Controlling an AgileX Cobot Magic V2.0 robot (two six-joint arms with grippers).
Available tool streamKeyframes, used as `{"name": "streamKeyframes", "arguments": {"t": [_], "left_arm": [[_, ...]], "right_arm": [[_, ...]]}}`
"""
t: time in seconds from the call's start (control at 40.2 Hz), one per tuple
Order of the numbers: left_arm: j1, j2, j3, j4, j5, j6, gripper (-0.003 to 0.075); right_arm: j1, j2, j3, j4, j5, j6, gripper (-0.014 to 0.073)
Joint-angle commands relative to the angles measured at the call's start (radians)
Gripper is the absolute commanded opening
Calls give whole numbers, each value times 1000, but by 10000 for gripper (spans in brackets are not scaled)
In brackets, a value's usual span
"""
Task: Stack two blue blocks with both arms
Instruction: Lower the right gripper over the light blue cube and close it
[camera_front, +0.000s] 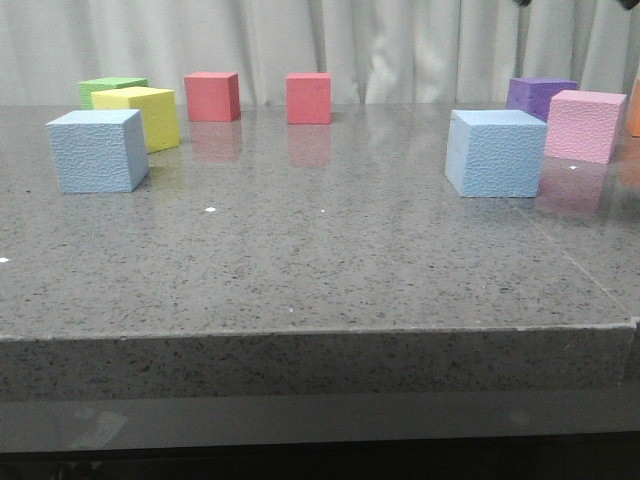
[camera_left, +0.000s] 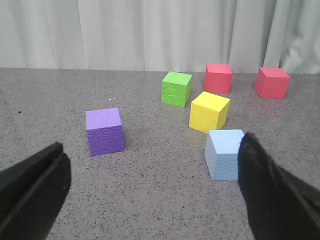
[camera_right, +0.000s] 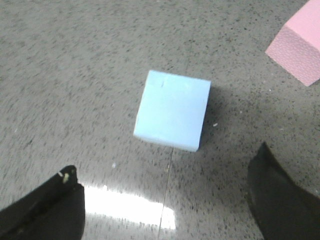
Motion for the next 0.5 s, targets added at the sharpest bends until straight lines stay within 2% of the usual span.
{"name": "streamKeyframes", "arguments": {"t": [0.0,0.249,0.472], "left_arm": [[-3,16,-34,-6,-80,-6,659],[-3,16,-34,-6,-80,-6,659],[-3,16,-34,-6,-80,-6,659]], "right_arm": [[1,46,-85,-38,-16,52,655],[1,214,-172,-42,-17,95,655],[1,302,-180,-44,-52,101,655]]}}
